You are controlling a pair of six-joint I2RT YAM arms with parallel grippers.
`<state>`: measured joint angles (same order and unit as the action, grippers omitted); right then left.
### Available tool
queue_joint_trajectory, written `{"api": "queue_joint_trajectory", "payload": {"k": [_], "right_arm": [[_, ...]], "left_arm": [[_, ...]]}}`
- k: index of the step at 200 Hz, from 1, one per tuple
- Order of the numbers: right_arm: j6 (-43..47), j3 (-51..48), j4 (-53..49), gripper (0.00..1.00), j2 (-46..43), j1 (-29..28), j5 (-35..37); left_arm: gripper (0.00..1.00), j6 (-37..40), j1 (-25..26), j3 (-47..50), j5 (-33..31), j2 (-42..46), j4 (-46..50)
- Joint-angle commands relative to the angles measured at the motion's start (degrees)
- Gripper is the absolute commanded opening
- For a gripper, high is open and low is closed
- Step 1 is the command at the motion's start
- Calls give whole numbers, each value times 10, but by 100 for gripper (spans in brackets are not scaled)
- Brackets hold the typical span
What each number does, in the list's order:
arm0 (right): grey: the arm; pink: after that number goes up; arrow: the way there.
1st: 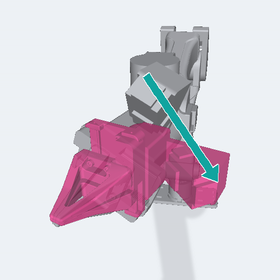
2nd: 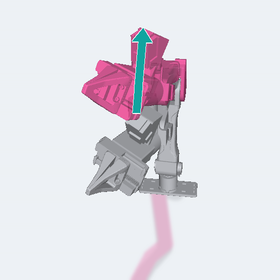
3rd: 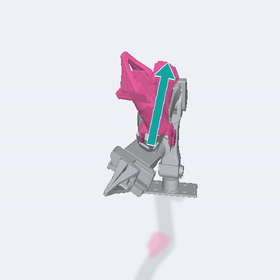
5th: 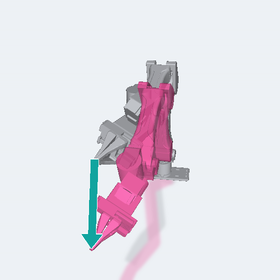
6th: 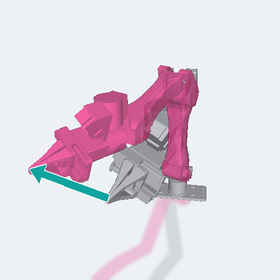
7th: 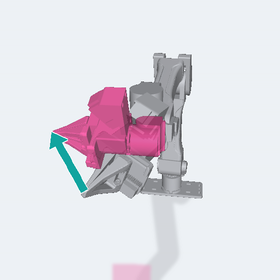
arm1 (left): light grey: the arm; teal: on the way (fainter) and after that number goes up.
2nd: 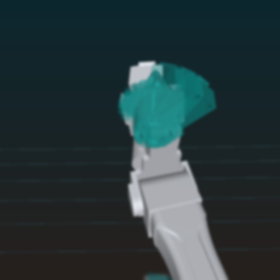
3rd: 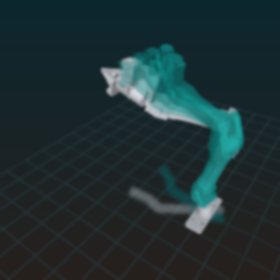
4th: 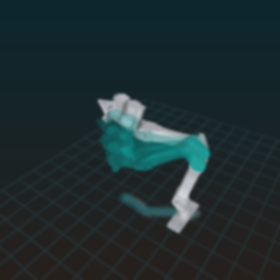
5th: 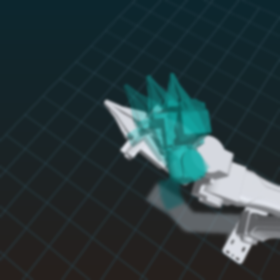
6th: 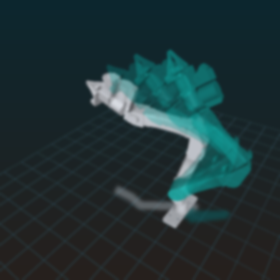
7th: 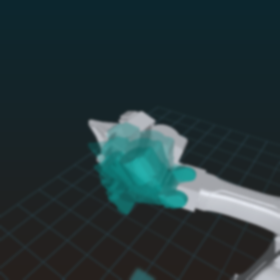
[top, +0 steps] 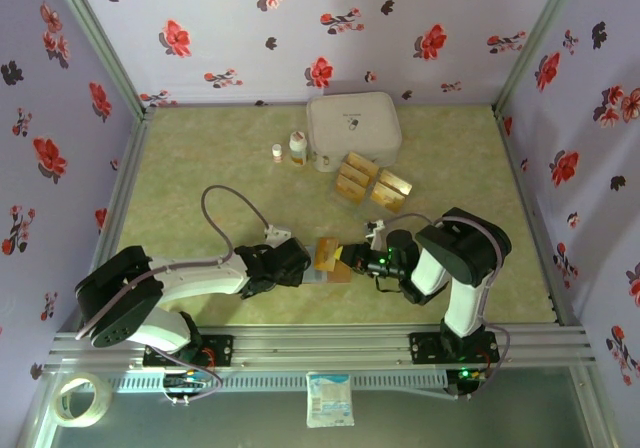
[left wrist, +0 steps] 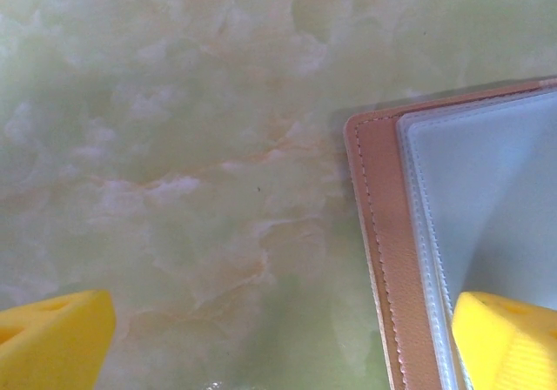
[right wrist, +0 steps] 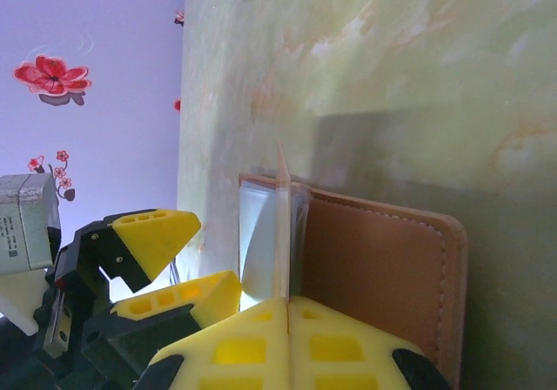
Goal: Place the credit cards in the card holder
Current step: Insert the credit card into the card slot.
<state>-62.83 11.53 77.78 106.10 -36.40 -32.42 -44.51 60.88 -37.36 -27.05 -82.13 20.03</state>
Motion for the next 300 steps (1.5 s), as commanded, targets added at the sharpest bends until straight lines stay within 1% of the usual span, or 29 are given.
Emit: {"api": "queue_joint_trajectory", "payload": {"k": [1, 144, 300], "right_arm": [[6, -9, 6, 0, 7, -5, -10], [31, -12, -31, 0, 8, -5, -50], [34, -6, -25, 0, 32, -7, -80]], "left_arm": [[100, -8, 5, 10, -19, 9, 18], [100, -8, 5, 9, -19, 9, 18], [100, -8, 5, 8, -20, 8, 17]]}}
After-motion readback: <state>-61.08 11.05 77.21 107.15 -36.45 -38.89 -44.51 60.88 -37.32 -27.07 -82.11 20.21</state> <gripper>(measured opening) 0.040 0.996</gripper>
